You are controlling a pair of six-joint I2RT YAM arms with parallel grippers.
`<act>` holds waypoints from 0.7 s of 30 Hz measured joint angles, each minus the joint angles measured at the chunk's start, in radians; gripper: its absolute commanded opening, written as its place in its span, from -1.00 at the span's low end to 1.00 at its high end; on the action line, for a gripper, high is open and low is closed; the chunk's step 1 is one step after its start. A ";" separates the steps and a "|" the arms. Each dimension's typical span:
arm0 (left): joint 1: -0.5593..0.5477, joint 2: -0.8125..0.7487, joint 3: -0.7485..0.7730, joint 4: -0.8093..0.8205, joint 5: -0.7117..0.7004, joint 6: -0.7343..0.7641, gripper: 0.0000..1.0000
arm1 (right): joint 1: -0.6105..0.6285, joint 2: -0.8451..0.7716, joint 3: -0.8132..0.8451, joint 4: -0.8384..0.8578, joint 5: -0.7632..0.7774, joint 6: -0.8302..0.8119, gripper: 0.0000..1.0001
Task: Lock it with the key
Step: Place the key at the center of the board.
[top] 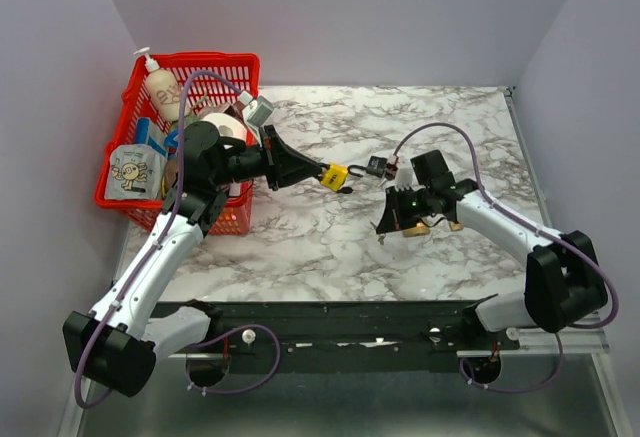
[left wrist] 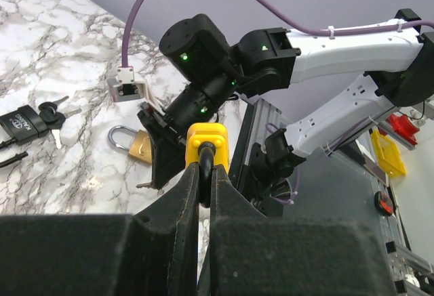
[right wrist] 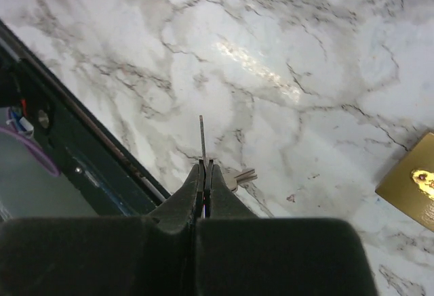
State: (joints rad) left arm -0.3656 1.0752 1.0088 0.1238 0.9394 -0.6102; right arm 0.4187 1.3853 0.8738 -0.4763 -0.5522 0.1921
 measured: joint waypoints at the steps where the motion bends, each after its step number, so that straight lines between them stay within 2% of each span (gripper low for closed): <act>1: 0.000 -0.002 -0.004 0.000 -0.004 0.001 -1.00 | 0.000 0.014 -0.007 0.004 0.014 0.007 -0.99; 8: 0.000 -0.011 -0.022 -0.005 -0.014 0.009 -1.00 | -0.014 0.159 -0.010 0.038 0.064 0.051 -0.99; 11: 0.000 -0.014 -0.024 -0.029 -0.020 0.020 -1.00 | -0.059 0.229 0.020 0.044 0.040 0.085 -0.99; 16: 0.000 -0.027 -0.030 -0.056 -0.031 0.034 -1.00 | -0.115 0.293 0.039 0.073 0.072 0.089 -0.99; 21: 0.000 -0.033 -0.042 -0.059 -0.034 0.038 -1.00 | -0.120 0.313 0.039 0.085 0.074 0.088 -0.99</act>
State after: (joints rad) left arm -0.3656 1.0420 0.9665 0.0650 0.9054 -0.5720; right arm 0.2985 1.6981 0.9131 -0.3916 -0.4786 0.2802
